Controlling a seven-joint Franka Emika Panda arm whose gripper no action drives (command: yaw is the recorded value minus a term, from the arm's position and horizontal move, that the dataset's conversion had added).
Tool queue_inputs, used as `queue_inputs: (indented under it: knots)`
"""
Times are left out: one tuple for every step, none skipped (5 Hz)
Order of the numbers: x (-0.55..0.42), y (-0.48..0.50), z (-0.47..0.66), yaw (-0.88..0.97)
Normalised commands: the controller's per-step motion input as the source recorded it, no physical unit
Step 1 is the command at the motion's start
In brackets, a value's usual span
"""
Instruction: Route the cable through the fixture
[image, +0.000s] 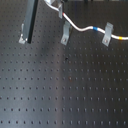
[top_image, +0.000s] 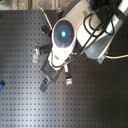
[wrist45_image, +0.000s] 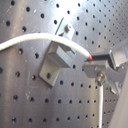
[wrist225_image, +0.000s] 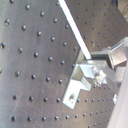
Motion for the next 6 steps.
queue_inputs:
  knots:
    - [-0.227,-0.018,0.43,-0.09]
    - [-0.171,0.124,0.09,0.00]
    - [-0.071,0.177,0.03,0.05]
    - [0.063,0.180,0.07,0.07]
    - [0.001,0.004,0.46,0.00]
    - [-0.105,-0.024,0.31,-0.02]
